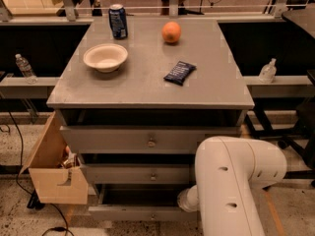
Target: Open bottom drawer
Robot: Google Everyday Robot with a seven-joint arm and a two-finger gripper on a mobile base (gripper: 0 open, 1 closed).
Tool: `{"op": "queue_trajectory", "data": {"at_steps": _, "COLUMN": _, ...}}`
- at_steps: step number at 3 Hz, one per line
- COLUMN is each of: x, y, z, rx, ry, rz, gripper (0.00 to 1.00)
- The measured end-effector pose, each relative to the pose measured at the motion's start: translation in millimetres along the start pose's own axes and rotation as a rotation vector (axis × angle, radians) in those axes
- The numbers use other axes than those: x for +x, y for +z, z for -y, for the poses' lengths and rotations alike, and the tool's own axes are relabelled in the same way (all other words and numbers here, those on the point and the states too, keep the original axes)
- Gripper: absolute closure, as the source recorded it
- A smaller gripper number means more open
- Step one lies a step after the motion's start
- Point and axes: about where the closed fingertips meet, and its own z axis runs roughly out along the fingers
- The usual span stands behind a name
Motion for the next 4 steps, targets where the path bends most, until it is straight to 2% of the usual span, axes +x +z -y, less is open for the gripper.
{"op": "queue_trajectory", "data": {"at_steps": 4, "x": 0.0, "y": -0.1, "z": -0.1, "rx": 0.000, "ry": 0.000, "rz": 0.000, "gripper": 1.00}}
